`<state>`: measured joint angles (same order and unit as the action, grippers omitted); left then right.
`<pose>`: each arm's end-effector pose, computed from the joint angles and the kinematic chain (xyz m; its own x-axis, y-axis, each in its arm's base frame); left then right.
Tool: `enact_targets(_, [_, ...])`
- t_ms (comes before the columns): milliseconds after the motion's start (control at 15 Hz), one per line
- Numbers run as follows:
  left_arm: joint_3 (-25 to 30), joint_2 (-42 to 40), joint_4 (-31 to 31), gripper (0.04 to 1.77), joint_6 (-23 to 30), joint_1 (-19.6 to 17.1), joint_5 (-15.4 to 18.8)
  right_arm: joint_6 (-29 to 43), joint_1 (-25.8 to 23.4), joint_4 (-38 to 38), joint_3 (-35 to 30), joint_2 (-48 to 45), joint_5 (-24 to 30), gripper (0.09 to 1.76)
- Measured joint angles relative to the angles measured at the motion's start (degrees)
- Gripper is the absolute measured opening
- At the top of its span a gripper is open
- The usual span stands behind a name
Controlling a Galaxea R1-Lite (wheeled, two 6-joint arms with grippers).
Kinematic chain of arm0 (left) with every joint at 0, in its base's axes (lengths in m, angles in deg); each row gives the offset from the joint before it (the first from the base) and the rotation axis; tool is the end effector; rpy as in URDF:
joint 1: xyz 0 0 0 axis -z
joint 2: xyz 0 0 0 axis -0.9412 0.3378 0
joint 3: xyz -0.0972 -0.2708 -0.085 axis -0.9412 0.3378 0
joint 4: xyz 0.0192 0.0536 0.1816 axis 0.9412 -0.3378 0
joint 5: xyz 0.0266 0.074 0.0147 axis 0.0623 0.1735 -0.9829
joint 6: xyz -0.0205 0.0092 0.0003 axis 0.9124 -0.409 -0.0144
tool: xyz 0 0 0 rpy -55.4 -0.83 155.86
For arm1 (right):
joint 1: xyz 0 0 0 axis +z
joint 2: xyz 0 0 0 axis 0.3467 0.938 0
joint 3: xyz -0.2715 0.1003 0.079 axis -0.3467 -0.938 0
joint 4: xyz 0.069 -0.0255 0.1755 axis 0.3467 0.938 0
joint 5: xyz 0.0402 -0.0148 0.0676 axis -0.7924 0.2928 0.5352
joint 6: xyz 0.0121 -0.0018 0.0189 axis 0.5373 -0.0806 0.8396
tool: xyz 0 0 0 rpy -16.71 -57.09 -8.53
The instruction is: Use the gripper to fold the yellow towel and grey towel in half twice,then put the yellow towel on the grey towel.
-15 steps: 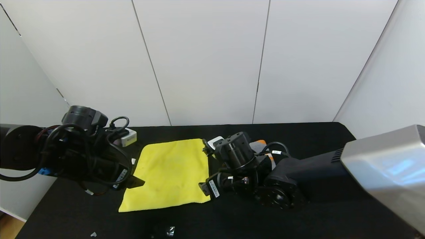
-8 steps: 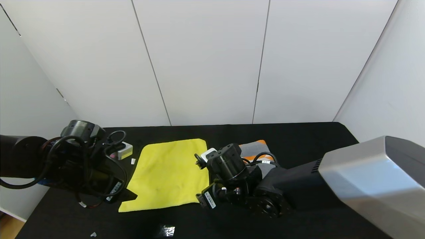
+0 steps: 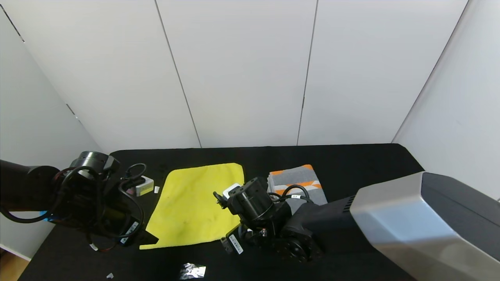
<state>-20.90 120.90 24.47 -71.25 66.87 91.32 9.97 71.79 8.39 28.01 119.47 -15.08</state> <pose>0.2867 0.0147 0.1102 0.4273 -0.0760 -0.9009 0.3882 0.9154 0.1069 0.2893 0.3583 0.0664 0.5744 0.4786 -0.6641 -0.6795 0.7312 -0.0608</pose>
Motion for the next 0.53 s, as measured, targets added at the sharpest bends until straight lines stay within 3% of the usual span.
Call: enact_targets(533, [-0.61,2.67,0.22,1.72,-1.19,0.12,1.3,0.05,0.61,5.17,6.77,4.19,-0.66,1.71])
